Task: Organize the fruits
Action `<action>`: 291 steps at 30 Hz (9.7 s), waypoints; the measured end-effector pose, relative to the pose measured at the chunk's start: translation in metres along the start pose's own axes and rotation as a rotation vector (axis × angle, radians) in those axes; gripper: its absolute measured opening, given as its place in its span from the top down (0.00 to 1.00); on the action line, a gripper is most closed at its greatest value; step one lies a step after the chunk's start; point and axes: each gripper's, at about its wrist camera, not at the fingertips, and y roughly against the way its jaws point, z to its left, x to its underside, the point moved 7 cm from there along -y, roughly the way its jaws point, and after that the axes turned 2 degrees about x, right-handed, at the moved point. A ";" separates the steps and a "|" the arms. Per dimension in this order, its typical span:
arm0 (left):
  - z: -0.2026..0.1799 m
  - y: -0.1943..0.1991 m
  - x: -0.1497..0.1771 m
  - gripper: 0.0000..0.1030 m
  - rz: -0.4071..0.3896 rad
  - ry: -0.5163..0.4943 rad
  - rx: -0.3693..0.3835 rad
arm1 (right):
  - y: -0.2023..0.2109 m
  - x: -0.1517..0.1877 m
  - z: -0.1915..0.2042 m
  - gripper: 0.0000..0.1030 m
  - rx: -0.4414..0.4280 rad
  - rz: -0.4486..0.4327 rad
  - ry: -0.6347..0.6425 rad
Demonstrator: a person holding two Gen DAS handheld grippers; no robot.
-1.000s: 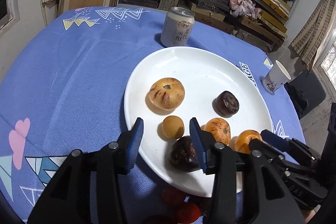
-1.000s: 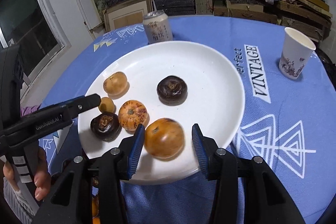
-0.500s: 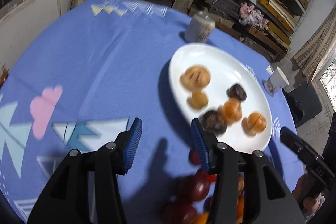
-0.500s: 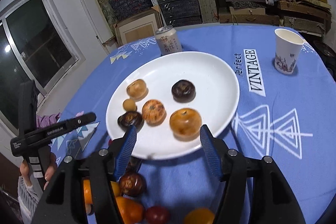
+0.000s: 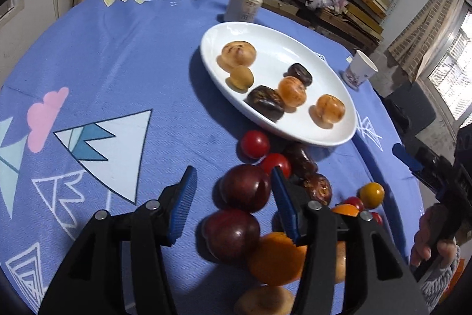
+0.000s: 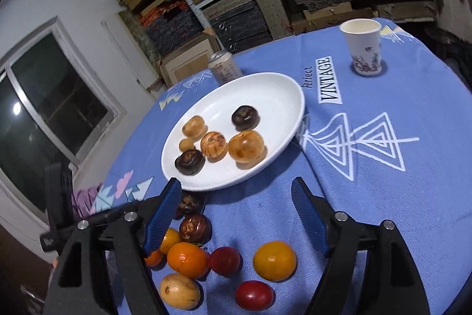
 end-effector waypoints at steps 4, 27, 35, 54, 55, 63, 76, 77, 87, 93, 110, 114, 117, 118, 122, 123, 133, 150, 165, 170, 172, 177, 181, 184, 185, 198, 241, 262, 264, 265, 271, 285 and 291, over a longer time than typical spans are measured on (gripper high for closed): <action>-0.011 0.002 0.005 0.41 -0.017 -0.038 0.016 | 0.007 0.000 -0.020 0.24 0.006 -0.034 -0.073; 0.020 -0.005 0.001 0.39 0.014 0.109 0.052 | 0.003 0.010 -0.033 0.23 0.021 -0.009 -0.100; 0.008 -0.011 0.000 0.37 0.003 0.006 -0.095 | 0.004 0.011 -0.031 0.23 0.026 -0.012 -0.091; 0.016 -0.005 0.000 0.33 -0.005 0.027 -0.118 | 0.005 0.011 -0.030 0.22 0.019 -0.007 -0.096; 0.016 -0.011 0.001 0.33 0.008 0.018 -0.138 | 0.005 0.011 -0.030 0.22 0.020 -0.006 -0.094; 0.055 0.007 -0.009 0.35 -0.041 0.178 -0.120 | 0.004 0.016 -0.028 0.22 0.042 0.012 -0.068; 0.044 -0.023 -0.011 0.49 0.014 0.106 -0.157 | -0.001 0.047 -0.013 0.22 0.129 0.089 0.081; 0.044 -0.024 -0.013 0.49 0.008 0.102 -0.162 | -0.002 0.047 -0.015 0.22 0.133 0.094 0.081; 0.041 -0.025 -0.015 0.62 0.004 0.079 -0.175 | -0.008 0.053 -0.017 0.42 0.136 0.128 0.091; 0.038 -0.024 -0.012 0.62 0.006 0.060 -0.190 | -0.012 0.059 -0.015 0.42 0.126 0.157 0.102; 0.033 -0.026 -0.008 0.62 0.000 0.017 -0.223 | -0.023 0.066 -0.016 0.63 0.180 0.167 0.138; 0.032 -0.022 -0.008 0.63 -0.018 0.026 -0.209 | -0.020 0.064 -0.009 0.63 0.175 0.147 0.157; 0.026 0.000 -0.016 0.63 -0.107 0.017 -0.213 | -0.010 0.053 -0.003 0.63 0.150 0.102 0.149; 0.023 0.009 -0.019 0.63 -0.138 0.015 -0.205 | -0.007 0.047 0.002 0.63 0.131 0.087 0.146; 0.001 0.037 -0.045 0.63 -0.215 0.019 -0.146 | 0.000 0.011 0.024 0.64 0.112 0.036 0.179; -0.009 0.041 -0.056 0.63 -0.226 0.006 -0.135 | 0.001 -0.006 0.032 0.64 0.112 0.015 0.188; -0.056 -0.046 -0.115 0.63 -0.124 -0.045 -0.150 | -0.085 -0.059 0.028 0.64 0.161 0.069 0.158; -0.057 -0.110 -0.124 0.62 0.001 -0.088 -0.161 | -0.125 -0.069 -0.005 0.61 0.256 0.096 0.197; -0.007 -0.002 -0.080 0.35 -0.163 0.052 -0.161 | -0.035 -0.036 0.011 0.22 0.205 -0.073 0.187; 0.016 0.036 -0.028 0.32 -0.211 0.090 -0.213 | -0.003 0.003 0.020 0.14 0.220 -0.109 0.255; 0.019 0.047 -0.001 0.29 -0.218 0.080 -0.243 | 0.008 0.016 0.025 0.14 0.197 -0.110 0.267; 0.012 0.074 0.046 0.24 -0.244 0.028 -0.246 | 0.040 0.044 0.022 0.10 0.163 -0.146 0.240; -0.002 0.080 0.074 0.17 -0.238 -0.081 -0.312 | 0.059 0.052 0.010 0.03 0.167 -0.200 0.171; -0.018 0.078 0.086 0.17 -0.222 -0.184 -0.327 | 0.063 0.048 0.000 0.03 0.147 -0.207 0.109; -0.025 0.078 0.090 0.17 -0.221 -0.222 -0.333 | 0.062 0.048 -0.002 0.03 0.142 -0.203 0.097; -0.034 0.055 0.102 0.12 -0.104 -0.271 -0.292 | 0.051 0.081 0.029 0.03 0.172 -0.125 0.280; -0.033 0.032 0.104 0.42 0.002 -0.257 -0.255 | 0.009 0.105 0.023 0.43 0.225 0.113 0.335; -0.026 0.032 0.099 0.59 -0.003 -0.190 -0.181 | 0.005 0.108 0.028 0.68 0.225 0.118 0.357; -0.026 0.033 0.100 0.59 -0.007 -0.194 -0.186 | 0.005 0.106 0.027 0.68 0.223 0.116 0.351; -0.026 0.034 0.099 0.59 -0.014 -0.194 -0.189 | 0.006 0.106 0.027 0.68 0.221 0.113 0.350; -0.032 0.056 0.080 0.59 -0.113 -0.204 -0.210 | 0.019 0.097 0.029 0.68 0.177 0.055 0.316; -0.073 0.036 -0.089 0.59 -0.208 -0.188 -0.222 | 0.018 -0.076 0.057 0.68 0.190 -0.154 0.282; -0.078 -0.027 -0.138 0.59 -0.130 -0.194 -0.236 | -0.057 -0.099 0.041 0.68 0.221 -0.060 0.279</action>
